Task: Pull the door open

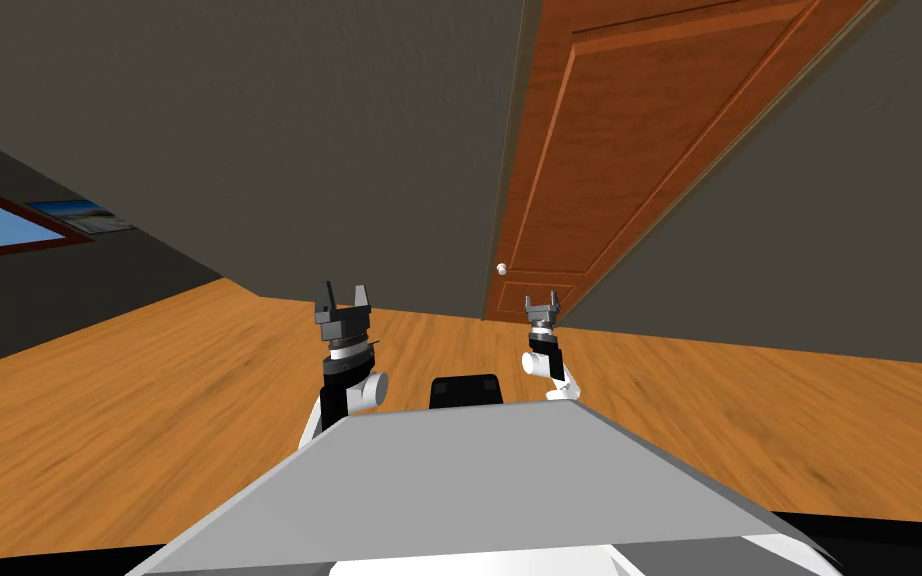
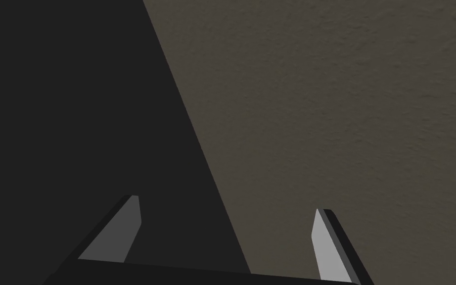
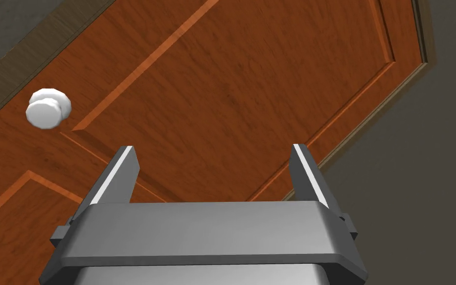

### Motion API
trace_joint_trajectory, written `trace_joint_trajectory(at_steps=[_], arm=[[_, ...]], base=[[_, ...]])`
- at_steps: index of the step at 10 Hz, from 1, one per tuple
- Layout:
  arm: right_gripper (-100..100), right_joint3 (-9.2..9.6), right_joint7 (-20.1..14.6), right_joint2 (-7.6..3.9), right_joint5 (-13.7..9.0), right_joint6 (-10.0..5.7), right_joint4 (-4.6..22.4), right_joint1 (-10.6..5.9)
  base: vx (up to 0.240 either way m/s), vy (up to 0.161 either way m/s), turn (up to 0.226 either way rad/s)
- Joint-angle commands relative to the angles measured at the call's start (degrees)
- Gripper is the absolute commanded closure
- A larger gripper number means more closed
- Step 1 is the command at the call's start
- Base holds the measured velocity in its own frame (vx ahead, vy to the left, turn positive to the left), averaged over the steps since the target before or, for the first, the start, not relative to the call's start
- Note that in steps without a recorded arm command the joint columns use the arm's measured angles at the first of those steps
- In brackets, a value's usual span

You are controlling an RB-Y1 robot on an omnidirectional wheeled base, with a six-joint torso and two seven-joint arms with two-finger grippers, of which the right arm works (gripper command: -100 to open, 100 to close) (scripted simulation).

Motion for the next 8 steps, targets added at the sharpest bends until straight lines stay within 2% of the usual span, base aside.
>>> trace_joint_trajectory(at_steps=[1,3,4,5,6,8], arm=[[-100,-0.51,-2.2,-0.15,-1.0,-0.23,2.4,-0.88],[-100,-1.26,-5.6,-0.34,-2.6,-1.07,6.2,-2.48],[-100,-1.26,-5.7,-0.34,-2.6,-1.07,6.5,-2.48],[-100,-1.64,-7.5,-0.40,-3.4,-1.49,8.6,-3.28],[-100,-1.64,-7.5,-0.40,-3.4,-1.49,8.6,-3.28],[-100,-2.40,-11.0,-0.54,-5.1,-2.33,12.3,-4.87]], base=[[0.044,-0.036,0.109],[0.067,-0.064,0.215],[0.061,-0.049,0.048],[0.050,-0.034,0.110],[0.035,-0.027,0.064],[0.049,-0.044,0.165]])
